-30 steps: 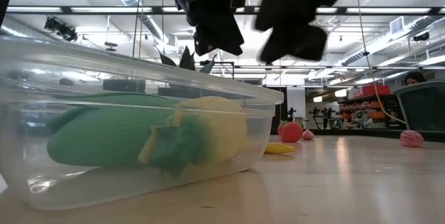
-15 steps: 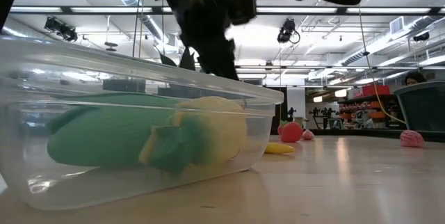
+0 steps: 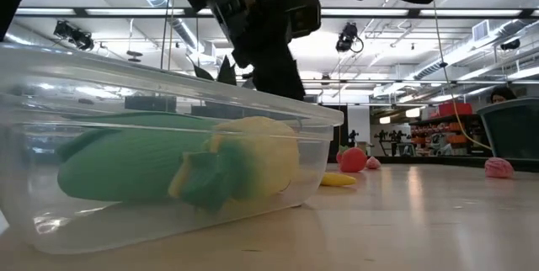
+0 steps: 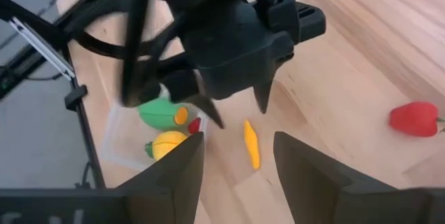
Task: Pick and placing Produce into tupperware
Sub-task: Put the yellow zucchini into the transparent bin, then put the top red strawberry into the transparent bin
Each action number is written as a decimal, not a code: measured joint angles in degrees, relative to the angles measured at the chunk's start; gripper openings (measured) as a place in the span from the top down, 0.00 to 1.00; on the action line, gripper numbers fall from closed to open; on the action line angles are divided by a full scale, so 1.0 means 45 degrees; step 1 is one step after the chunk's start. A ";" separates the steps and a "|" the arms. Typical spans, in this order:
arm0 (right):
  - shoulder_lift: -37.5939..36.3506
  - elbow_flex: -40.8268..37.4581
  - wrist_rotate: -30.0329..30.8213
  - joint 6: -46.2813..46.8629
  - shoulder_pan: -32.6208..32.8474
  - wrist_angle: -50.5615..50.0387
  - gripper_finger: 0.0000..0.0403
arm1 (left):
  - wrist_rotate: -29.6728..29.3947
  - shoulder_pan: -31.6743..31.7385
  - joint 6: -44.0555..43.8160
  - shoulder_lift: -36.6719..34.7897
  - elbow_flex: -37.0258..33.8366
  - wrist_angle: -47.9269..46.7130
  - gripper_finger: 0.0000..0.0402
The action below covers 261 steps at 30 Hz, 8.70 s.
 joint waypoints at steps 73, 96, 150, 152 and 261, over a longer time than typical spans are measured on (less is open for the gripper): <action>0.0065 0.0000 0.0141 -0.0276 0.0003 -0.0289 0.56 | -0.2481 -0.0913 -0.1772 0.2142 0.0005 0.0307 0.67; 0.0070 0.0000 0.0240 -0.0276 0.0005 -0.0547 0.56 | -0.1673 -0.1466 -0.3619 0.1001 0.2461 -0.4248 0.97; 0.0074 -0.1914 -0.2386 -1.1783 -0.8744 -0.0182 0.52 | 0.4826 -0.1015 -0.9211 -0.0592 0.1868 -0.5154 0.57; 0.0147 -0.1914 -0.2437 -1.3130 -0.8876 -0.0188 0.52 | 0.4826 -0.0833 -0.8309 -0.0860 0.1870 -0.5123 0.57; 0.3042 -0.0593 -1.1137 -1.2890 -0.4212 0.4256 1.00 | -0.0622 0.5740 -0.5060 -0.2438 0.1865 -0.6680 0.82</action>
